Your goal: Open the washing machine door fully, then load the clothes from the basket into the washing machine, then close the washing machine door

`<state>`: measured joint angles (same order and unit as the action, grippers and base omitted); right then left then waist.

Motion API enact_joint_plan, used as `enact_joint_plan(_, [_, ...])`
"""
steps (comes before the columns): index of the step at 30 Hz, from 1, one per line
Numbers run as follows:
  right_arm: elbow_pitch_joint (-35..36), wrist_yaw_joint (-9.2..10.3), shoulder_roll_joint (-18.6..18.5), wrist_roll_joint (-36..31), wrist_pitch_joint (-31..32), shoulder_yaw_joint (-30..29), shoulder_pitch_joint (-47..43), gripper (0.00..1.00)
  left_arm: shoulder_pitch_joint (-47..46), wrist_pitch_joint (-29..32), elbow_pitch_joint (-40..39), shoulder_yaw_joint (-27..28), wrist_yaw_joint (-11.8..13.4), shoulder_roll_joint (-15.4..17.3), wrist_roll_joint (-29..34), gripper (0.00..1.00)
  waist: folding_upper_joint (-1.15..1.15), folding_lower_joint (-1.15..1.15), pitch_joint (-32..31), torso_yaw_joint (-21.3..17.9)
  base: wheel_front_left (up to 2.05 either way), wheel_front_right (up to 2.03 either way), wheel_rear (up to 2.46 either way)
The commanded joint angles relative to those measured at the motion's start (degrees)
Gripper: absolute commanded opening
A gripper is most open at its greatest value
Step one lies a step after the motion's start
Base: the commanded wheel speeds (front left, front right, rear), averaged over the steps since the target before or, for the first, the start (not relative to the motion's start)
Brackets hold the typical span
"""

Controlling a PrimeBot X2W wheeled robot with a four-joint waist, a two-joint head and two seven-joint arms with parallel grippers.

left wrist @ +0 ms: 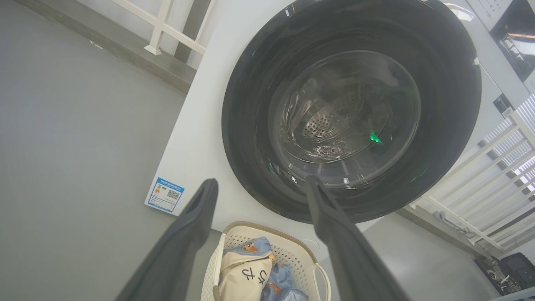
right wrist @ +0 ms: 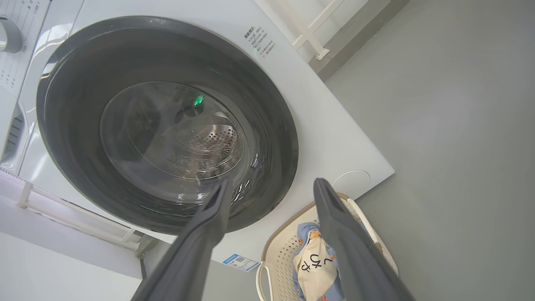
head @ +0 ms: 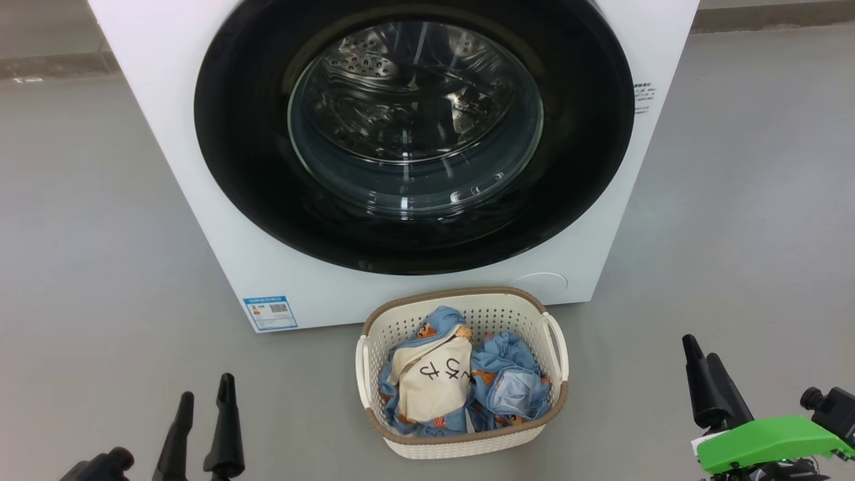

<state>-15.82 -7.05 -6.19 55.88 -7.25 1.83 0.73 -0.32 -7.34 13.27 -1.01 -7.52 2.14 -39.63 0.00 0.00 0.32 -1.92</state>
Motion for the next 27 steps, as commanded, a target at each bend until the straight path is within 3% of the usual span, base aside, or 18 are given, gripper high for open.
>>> enact_joint_plan(1, [1.56, -0.33, -1.38, -2.10, -0.95, 1.35, 1.44, 1.00, -1.45, -0.85, -1.20, 1.17, 0.02, 0.67, 2.20, 1.00, 0.00, 0.00, 0.01, -0.04, 0.00, 0.00, 0.00])
enact_joint_plan(27, [1.90, -0.40, -3.36, -17.06, -5.17, 4.44, 1.12, 1.00, -1.93, -5.07, -1.19, 1.15, 0.03, 0.65, 17.82, 1.00, 0.00, 0.00, 0.30, -0.43, 0.00, 0.00, 0.00])
